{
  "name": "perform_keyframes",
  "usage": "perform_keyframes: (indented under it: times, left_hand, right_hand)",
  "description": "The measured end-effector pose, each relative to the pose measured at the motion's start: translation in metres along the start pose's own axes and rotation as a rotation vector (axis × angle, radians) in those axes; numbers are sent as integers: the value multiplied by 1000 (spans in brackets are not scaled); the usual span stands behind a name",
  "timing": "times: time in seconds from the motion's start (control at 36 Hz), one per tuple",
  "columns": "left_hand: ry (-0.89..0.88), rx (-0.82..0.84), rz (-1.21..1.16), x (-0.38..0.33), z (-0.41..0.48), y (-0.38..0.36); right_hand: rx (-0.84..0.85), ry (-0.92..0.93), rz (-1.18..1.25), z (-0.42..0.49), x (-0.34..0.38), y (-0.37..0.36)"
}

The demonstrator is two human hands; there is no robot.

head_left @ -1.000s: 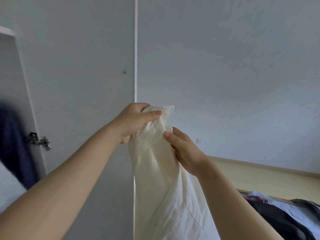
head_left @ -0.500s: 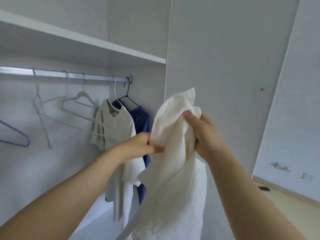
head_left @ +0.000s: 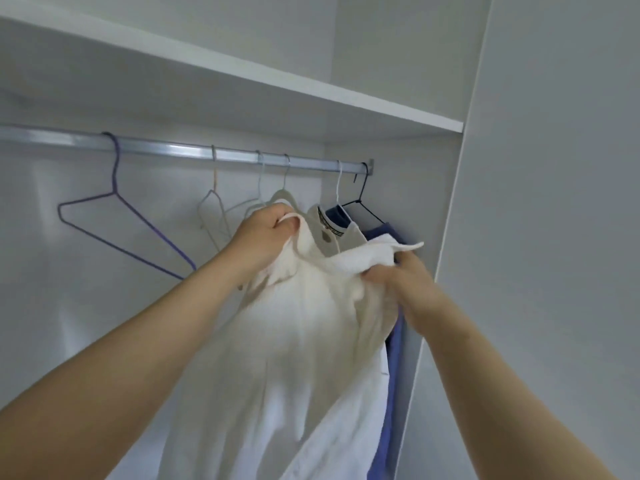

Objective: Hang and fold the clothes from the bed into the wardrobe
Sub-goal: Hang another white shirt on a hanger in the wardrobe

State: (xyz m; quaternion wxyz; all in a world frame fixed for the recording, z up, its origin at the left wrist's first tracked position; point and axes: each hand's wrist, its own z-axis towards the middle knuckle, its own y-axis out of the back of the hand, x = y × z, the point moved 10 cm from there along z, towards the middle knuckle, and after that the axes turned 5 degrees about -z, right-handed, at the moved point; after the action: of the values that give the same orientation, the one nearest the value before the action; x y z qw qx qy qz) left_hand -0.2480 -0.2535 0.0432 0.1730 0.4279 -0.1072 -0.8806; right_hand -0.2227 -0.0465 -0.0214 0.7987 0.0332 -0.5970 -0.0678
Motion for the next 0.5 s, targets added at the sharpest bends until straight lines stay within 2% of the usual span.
perform_keyframes:
  times: [0.14, 0.22, 0.28, 0.39, 0.5]
  left_hand:
    - [-131, 40, 182, -25, 5, -7]
    - [-138, 62, 194, -31, 10, -15]
    - [-147, 71, 199, -35, 13, -18]
    - [-98, 63, 190, -27, 19, -12]
    - [42, 176, 214, 0, 17, -13]
  right_hand:
    - [508, -71, 0, 6, -12, -75]
    - [677, -68, 29, 8, -9, -100]
    - [648, -73, 95, 20, -7, -100]
    - [426, -71, 165, 54, -12, -76]
    - [408, -44, 201, 66, -7, -76]
